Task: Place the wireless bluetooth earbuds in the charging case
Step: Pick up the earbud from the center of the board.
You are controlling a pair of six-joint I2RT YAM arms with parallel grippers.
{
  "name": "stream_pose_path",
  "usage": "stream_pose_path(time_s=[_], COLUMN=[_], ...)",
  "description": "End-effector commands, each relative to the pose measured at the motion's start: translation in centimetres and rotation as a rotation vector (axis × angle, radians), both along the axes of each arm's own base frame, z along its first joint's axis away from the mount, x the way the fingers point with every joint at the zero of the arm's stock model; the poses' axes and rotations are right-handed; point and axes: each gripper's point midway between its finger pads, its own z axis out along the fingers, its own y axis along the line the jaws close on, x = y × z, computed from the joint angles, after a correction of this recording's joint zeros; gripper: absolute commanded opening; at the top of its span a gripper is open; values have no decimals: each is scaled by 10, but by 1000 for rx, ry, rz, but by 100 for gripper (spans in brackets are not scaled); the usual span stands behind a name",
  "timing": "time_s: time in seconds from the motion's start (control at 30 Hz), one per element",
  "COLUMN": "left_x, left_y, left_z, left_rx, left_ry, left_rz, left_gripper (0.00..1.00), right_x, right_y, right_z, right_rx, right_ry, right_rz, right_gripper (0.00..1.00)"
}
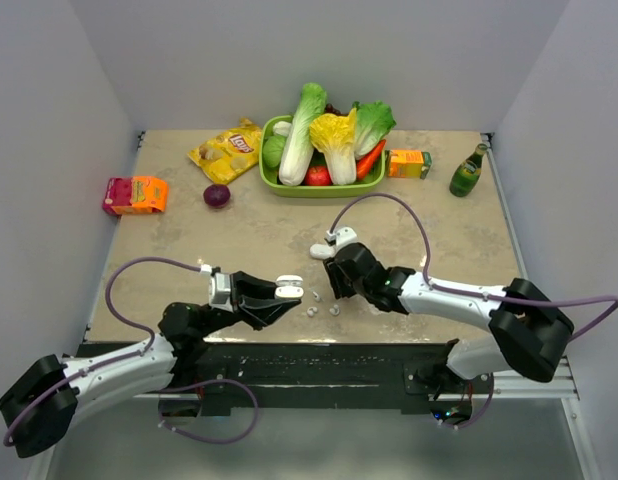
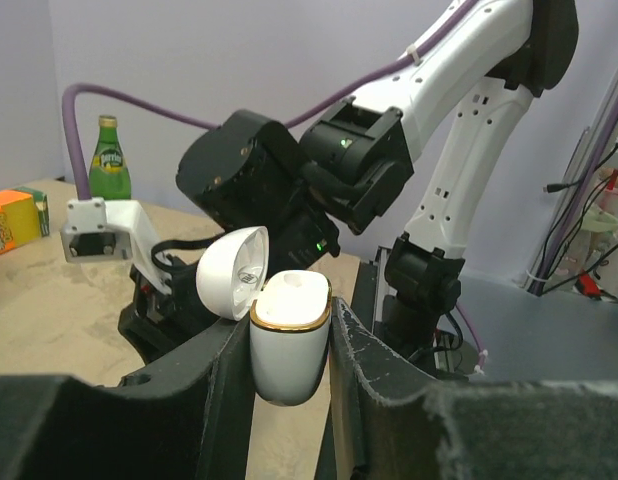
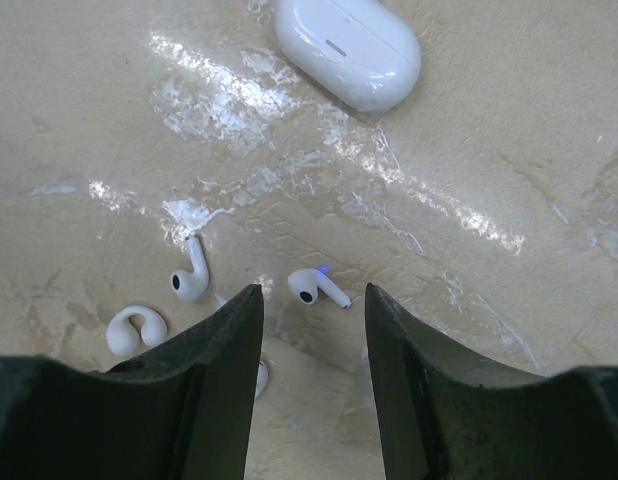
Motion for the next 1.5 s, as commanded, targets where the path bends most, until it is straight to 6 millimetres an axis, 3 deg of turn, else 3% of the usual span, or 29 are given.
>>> stream_pose_path(time_s=[0.0,0.2,0.27,0.4,0.43,0.53,0.77,1.47], left_x=[-22,-21,-20,-18,-18,-18,-20,-15], left_y=[14,15,15,16,16,15,15,16], left_z=[-87,-87,-88,-88,-89,-89,-90,-96], left_rx=[126,123,126,123,125,125,121,138], left_ry=[99,101,104,105,108,109,124,139], left_rz=[-45,-42,-36,-23,-20,-21,-33,-6], left_gripper=[0,0,0,0,0,0,0,0], right_x=[8,11,9,-3,-7,-14,-24,-11], right_y=[9,-5,-9,-5,-5,-2,8,9], right_z=[22,16,20,22,16,-2,-25,-40], right_rx=[7,-89,-81,12,17,-8,1,-53], right_ry=[-31,0,4,42,63,112,184,166], right_rz=[16,-56,-83,-120,-115,-102,-61,-95], right_gripper=[49,48,43,20,11,0,0,0])
